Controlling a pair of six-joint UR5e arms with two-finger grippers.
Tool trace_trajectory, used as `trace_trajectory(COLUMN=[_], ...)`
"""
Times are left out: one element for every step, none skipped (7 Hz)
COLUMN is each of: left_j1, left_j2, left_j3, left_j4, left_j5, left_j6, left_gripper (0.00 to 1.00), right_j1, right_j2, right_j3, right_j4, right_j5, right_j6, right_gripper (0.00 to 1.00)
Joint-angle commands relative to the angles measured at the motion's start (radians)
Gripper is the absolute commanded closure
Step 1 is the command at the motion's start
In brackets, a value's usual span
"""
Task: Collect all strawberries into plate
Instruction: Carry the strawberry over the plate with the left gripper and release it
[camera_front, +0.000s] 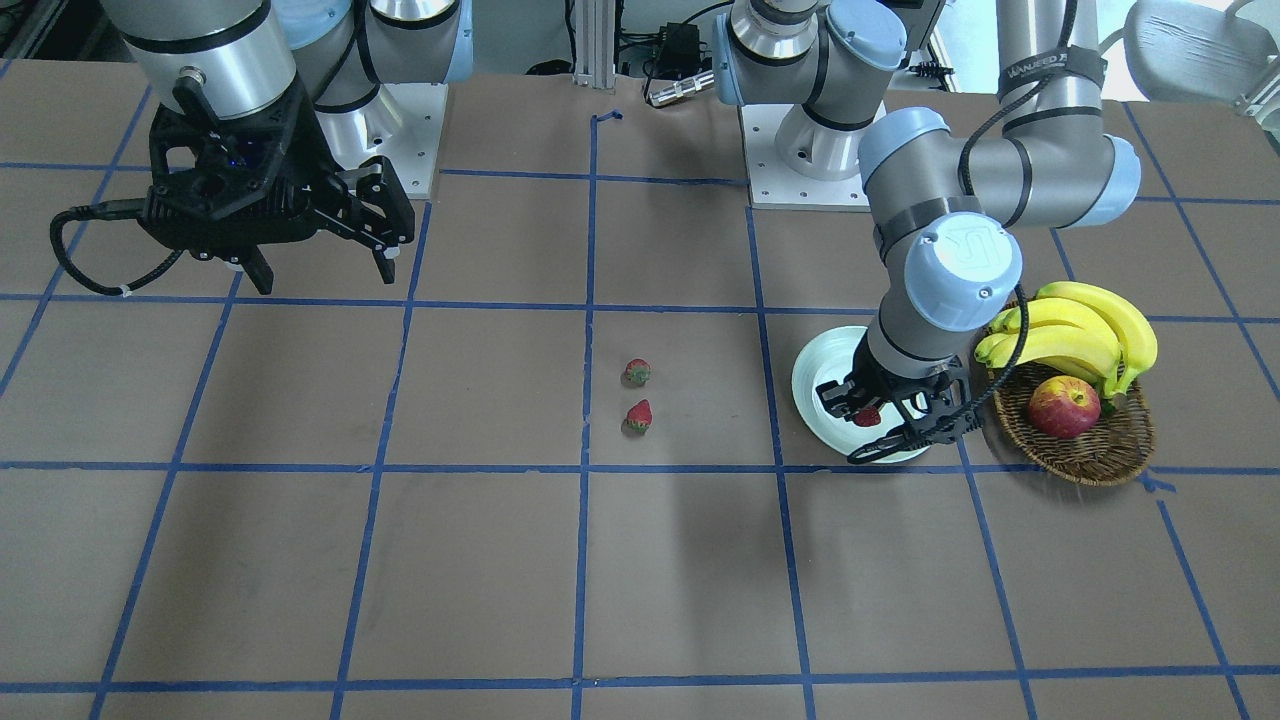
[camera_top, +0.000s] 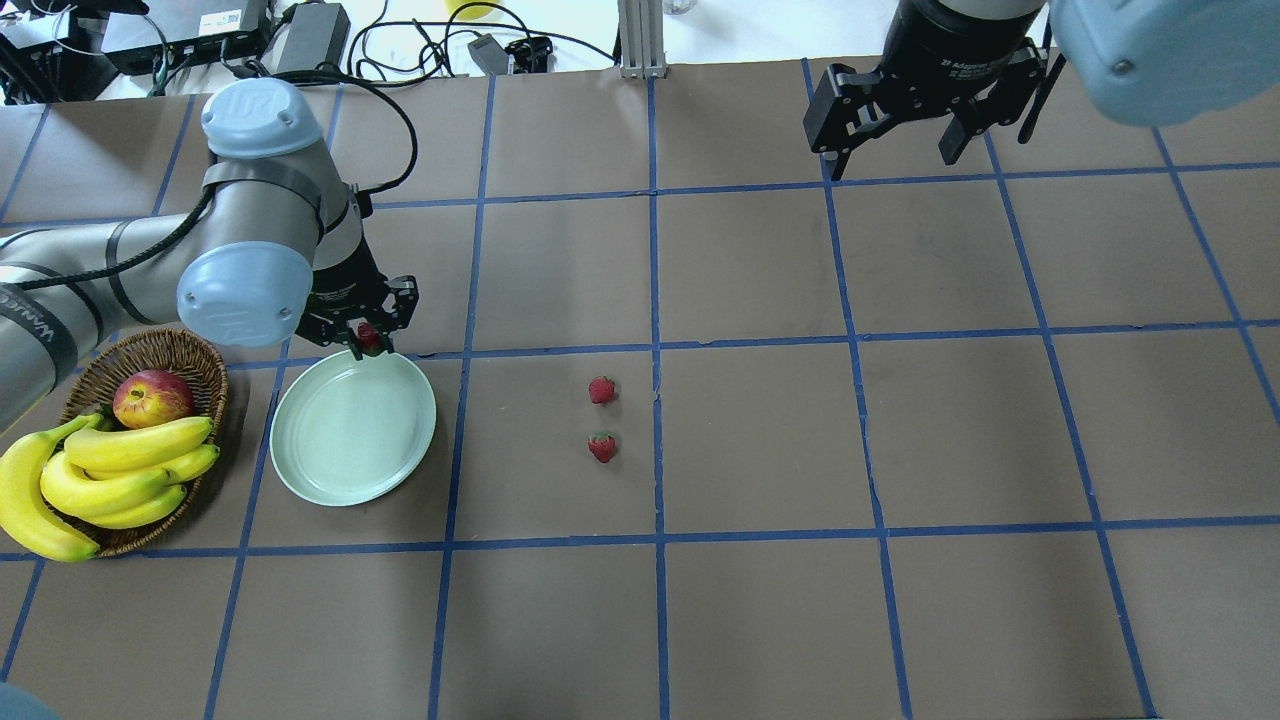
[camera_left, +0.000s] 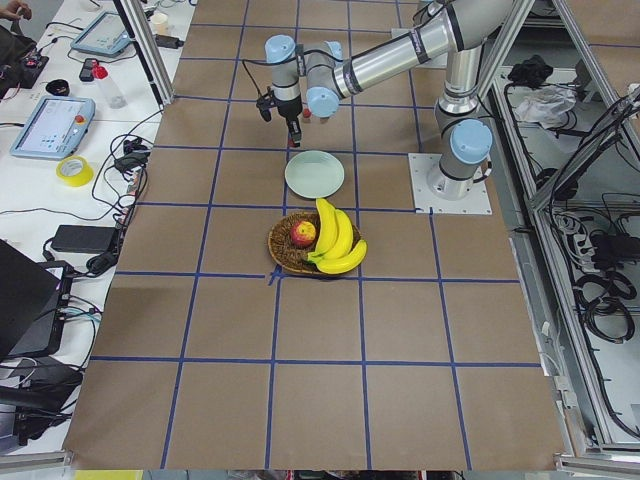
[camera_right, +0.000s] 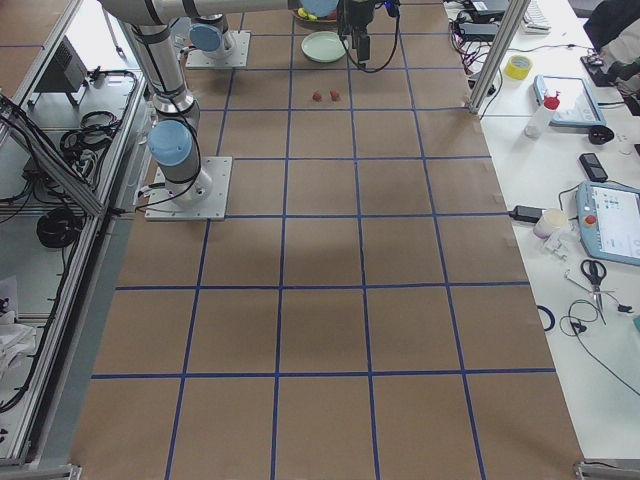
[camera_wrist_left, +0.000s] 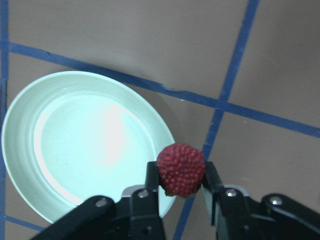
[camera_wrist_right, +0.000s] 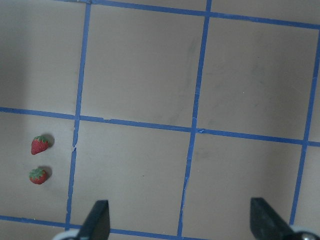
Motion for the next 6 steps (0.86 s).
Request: trace_trajectory(left_j1=[0.086,0.106,0.108,0.108,0.106,0.104], left_j2=[-0.012,-0.018,-0.027,-0.035,-0.035,-0.023], left_j3=[-0.081,-0.104,-0.109,-0.109,-0.098,-0.09], left_j4=[0.002,0.002,0.0,0.005,0.009,0.018], left_j5=[0.045,0.082,0.085,0.081,0.069,0.068], left_j6=[0.044,0.044,0.044,0.048,0.054,0.06], left_gripper=[1.0,1.0,1.0,0.22,0.0,0.0], right_j1=[0.0,0.0,0.0,-0.002,0.0,0.0], right_j2=[0.0,0.0,0.0,0.0,0.0,0.0], right_j3=[0.0,0.0,0.0,0.0,0.0,0.0], right_j4=[0.001,-0.001,0.001,-0.001,0.001,-0.001], right_j5=[0.0,0.0,0.0,-0.002,0.0,0.0], right_j6=[0.0,0.0,0.0,-0.001,0.0,0.0], right_gripper=[0.0,0.0,0.0,0.0,0.0,0.0])
